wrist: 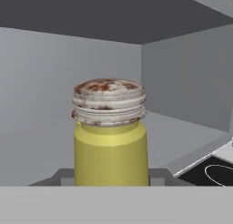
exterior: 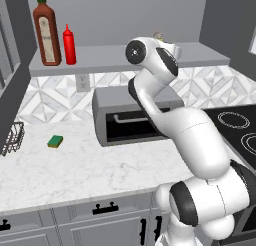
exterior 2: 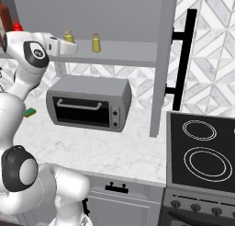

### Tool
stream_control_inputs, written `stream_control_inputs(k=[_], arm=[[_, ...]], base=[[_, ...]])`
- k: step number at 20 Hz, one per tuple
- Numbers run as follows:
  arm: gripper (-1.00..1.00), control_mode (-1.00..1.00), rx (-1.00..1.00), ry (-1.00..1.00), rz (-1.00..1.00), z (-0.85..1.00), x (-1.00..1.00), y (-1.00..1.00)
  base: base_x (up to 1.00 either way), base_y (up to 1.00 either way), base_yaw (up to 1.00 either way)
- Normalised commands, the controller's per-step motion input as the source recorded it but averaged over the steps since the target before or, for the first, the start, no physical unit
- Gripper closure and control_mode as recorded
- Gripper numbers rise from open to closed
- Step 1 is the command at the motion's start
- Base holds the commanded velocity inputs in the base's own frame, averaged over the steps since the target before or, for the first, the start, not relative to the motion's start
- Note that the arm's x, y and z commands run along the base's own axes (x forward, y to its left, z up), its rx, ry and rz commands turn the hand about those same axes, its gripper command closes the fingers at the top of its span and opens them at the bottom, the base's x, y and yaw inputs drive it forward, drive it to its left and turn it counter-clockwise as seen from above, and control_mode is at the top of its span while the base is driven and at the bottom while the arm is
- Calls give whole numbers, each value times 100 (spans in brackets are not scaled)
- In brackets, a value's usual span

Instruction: Put the shaker and condiment bottle from the counter next to their counterparts in the cabinet.

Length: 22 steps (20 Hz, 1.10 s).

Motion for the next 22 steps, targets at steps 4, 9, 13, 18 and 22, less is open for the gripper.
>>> stream_control_inputs(k=[4,9,13,18,22], arm=[[100,-100,0,-2,-3,-19,6,0],[100,-100,0,0,-6,-6,17,0],[100,-100,0,0,-6,-1,28,0],[100,-100,0,0,-4,0,15,0],[100,-100,0,0,-1,-5,5,0]], base=[[0,0,0],[0,0,0],[0,0,0],[0,0,0],[0,0,0]])
